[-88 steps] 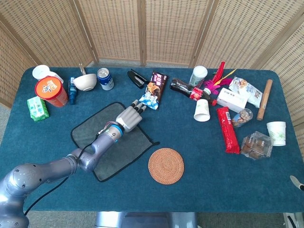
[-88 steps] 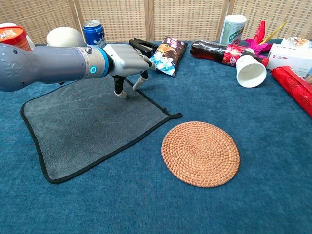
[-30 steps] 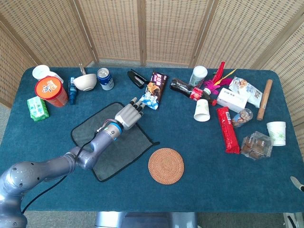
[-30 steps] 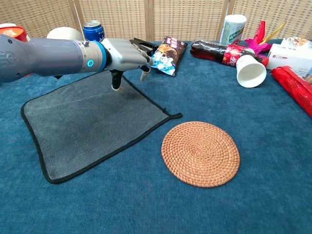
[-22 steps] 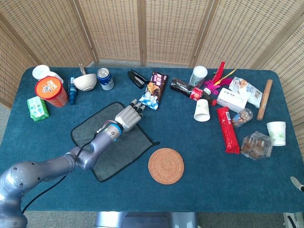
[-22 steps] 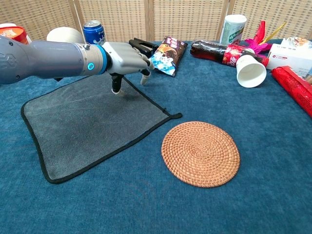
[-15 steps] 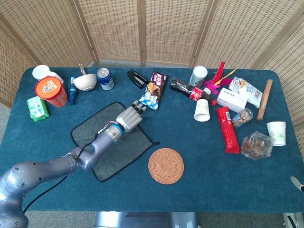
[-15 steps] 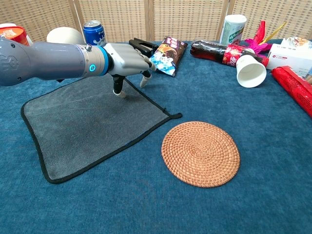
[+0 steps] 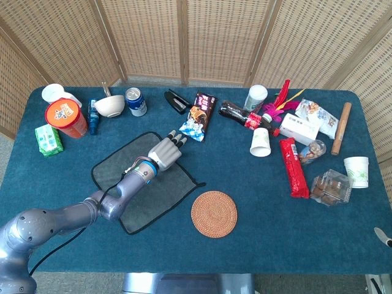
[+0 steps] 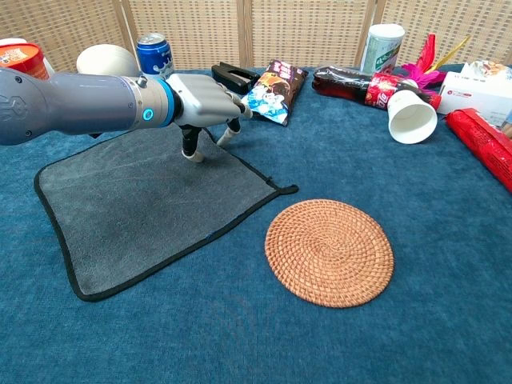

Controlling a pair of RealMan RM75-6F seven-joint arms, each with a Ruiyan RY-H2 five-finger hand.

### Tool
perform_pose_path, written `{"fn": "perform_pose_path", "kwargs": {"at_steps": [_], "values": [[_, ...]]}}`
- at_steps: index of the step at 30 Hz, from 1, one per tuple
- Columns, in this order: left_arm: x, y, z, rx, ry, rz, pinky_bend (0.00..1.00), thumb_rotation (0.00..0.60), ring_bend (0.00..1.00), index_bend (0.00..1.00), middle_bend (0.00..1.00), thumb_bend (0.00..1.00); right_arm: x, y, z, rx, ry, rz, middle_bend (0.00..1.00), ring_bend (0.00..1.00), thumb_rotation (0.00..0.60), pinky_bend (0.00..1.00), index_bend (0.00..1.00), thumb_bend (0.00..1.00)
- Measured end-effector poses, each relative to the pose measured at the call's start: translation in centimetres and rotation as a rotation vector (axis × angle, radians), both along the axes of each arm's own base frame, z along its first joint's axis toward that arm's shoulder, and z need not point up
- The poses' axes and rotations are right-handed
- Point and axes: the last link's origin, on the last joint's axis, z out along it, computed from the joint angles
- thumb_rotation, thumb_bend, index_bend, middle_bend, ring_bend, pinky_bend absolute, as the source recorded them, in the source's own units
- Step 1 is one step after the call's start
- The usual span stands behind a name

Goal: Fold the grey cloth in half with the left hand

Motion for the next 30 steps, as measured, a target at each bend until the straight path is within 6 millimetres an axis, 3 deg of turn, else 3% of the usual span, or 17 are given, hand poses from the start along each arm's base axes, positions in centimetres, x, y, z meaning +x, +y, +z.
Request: {"fn": "perform_pose_path", "kwargs": {"at_steps": [14,30], "values": [[0.65,0.09,-0.08,0.022,0.002,-0.029,0.11,0.6,0.0,0.48,0.0,0.37,-0.05,0.0,0.02,0.002,-0.001,-0.001,0.0,0.0,0.6,0.0,0.0,0.0],[0.73,0.06,-0.36,0.04,0.015,-0.047,0.13,0.6,0.0,0.55,0.0,0.49,-0.05,0.01,-0.01,0.004,0.001,-0.002,0.0,0.0,0.6,0.0,0.0,0.0]]}}
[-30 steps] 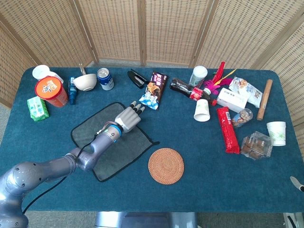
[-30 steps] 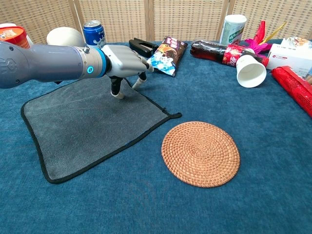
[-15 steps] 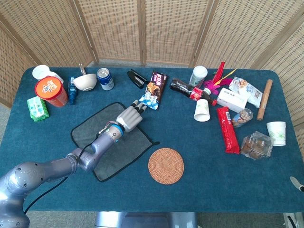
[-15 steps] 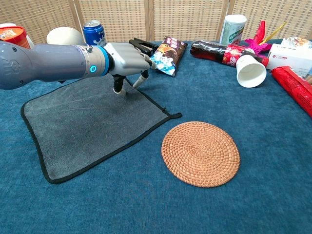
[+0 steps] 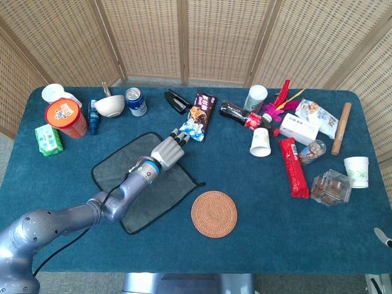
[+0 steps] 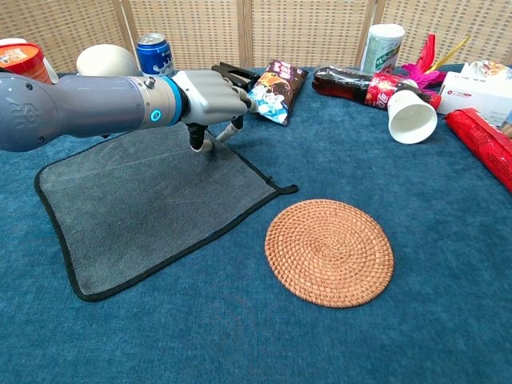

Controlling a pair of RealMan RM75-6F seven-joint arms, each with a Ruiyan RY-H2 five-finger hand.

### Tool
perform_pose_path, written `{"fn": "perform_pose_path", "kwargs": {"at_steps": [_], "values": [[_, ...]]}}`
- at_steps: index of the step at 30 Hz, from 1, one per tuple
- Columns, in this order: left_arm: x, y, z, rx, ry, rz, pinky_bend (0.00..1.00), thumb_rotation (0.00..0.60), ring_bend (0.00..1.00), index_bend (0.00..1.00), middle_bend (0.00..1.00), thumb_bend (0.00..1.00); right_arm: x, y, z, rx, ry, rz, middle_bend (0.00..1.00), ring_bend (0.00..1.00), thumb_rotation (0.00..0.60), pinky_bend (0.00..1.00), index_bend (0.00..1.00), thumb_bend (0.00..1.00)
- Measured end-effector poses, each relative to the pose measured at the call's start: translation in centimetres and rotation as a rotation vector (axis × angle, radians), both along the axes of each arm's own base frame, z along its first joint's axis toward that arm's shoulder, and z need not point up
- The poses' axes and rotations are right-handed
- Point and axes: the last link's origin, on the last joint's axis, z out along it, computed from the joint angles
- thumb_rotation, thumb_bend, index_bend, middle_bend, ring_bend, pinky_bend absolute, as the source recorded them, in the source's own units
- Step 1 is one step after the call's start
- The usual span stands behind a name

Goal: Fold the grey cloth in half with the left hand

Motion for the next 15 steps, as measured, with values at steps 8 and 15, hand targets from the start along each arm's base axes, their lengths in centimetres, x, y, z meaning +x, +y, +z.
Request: {"fn": "perform_pose_path", "kwargs": {"at_steps": [8,15], "values": [[-0.3,-0.2,0.2,-0.005,-0.008,0.011,0.13,0.6,0.0,0.55,0.0,0.5,0.0,0.0,0.0,0.001,-0.001,0.0,0.0,0.0,0.6,0.0,0.0,0.0],[-0.8,-0.6,1.1,-0.015,-0.012,0.018,0.12,0.6,0.0,0.55,0.0,0.5,0.1,0.0,0.0,0.002,0.0,0.004,0.0,0.0,0.6,0.0,0.0,0.0]]}}
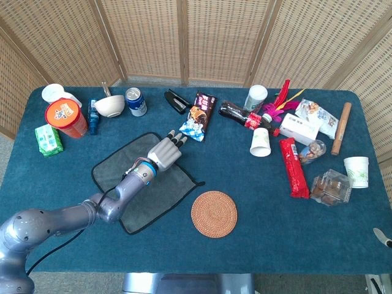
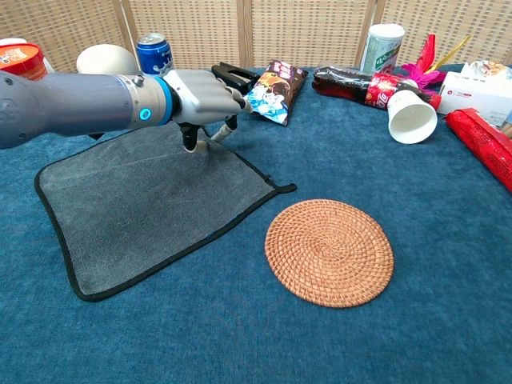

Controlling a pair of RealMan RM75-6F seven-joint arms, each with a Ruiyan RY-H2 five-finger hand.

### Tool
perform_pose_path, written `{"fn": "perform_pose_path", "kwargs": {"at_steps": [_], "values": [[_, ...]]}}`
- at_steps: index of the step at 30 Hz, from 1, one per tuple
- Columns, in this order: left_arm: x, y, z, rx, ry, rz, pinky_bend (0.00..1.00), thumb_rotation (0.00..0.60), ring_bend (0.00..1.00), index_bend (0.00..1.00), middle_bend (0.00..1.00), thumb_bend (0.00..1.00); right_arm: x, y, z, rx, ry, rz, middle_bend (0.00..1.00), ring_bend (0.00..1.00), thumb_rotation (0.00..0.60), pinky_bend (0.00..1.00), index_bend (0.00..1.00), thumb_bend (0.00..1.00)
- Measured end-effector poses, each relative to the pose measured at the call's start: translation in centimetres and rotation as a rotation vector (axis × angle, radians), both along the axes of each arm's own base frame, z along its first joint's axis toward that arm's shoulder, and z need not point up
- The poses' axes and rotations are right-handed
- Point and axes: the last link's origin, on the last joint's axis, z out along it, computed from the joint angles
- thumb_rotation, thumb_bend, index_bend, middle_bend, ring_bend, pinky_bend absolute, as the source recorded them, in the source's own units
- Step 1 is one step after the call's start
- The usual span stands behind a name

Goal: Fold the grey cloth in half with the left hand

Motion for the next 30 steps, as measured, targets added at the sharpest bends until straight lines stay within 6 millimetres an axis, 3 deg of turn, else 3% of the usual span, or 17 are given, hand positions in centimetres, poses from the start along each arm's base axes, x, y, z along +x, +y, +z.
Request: {"fn": "perform_pose_path", "kwargs": {"at_steps": [9,30], "values": [[-1.5,-1.4,2.0,-0.014,-0.01,0.014,0.11,0.6,0.0,0.55,0.0,0.5,0.3,0.1,-0.2,0.01,0.003,0.009,0.0,0.0,0.6,0.0,0.0,0.0],[-6.6,-7.2,6.4,-0.032,0.0,0.063,0.06,0.6,0.0,0.54,0.0,0.5,0.7,0.3,-0.3,0.024,-0.006,0.031,0.0,0.0,0.6,0.0,0.0,0.0]]}}
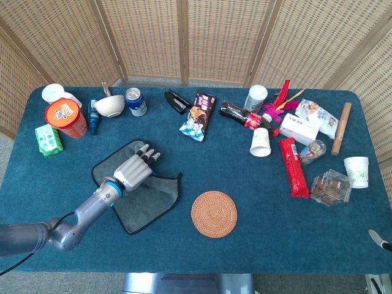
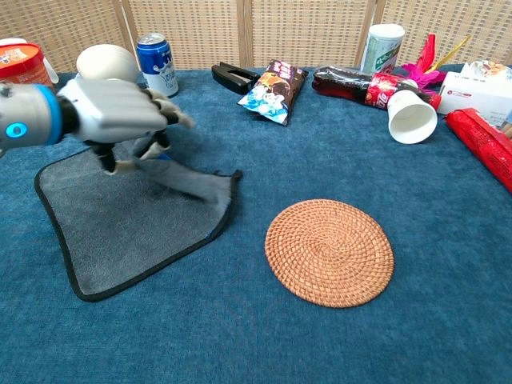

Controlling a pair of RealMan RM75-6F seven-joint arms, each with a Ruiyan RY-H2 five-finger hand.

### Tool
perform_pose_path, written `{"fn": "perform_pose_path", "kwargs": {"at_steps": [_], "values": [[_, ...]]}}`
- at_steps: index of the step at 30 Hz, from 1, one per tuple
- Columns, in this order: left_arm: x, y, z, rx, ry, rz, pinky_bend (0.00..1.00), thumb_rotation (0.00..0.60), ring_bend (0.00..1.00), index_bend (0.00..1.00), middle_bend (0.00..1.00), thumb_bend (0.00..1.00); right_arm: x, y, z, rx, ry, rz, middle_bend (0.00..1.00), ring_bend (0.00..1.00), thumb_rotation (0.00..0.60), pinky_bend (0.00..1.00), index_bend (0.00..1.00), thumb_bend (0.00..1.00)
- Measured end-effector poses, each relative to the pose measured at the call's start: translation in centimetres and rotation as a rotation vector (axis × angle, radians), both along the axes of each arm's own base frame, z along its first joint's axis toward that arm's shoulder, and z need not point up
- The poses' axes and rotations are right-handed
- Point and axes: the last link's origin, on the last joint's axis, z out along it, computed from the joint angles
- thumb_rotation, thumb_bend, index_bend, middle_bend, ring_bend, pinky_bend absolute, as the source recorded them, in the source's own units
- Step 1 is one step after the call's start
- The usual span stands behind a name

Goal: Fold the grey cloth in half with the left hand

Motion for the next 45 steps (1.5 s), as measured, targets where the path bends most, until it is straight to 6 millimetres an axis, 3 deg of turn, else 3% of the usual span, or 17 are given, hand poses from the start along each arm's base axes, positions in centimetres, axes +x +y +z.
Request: {"fn": "perform_pose_path", "kwargs": {"at_steps": [21,35,45], "values": [[-3.0,-2.4,1.0,-0.015,-0.036,0.021,0.05,0.6,0.0,0.54,0.0,0.5,0.0,0.0,0.0,0.007,-0.002,0.001,0.0,0.0,0.6,0.0,0.0,0.0],[-6.2,-4.6,2.5,-0.019,-0.032,0.03,0.06,0.6,0.0,0.54,0.0,0.5,0.1,0.0,-0.2,0.015,0.003,0.001,0.0,0.0,0.6,0.0,0.0,0.0],[-8.1,-5.3,2.3,-0.031,-0.032,0.067,0.06,0.6,0.0,0.53,0.0,0.5,0.2,0.0,-0.4,0.023,0.008,-0.003,0.0,0.0,0.6,0.0,0.0,0.0]]}}
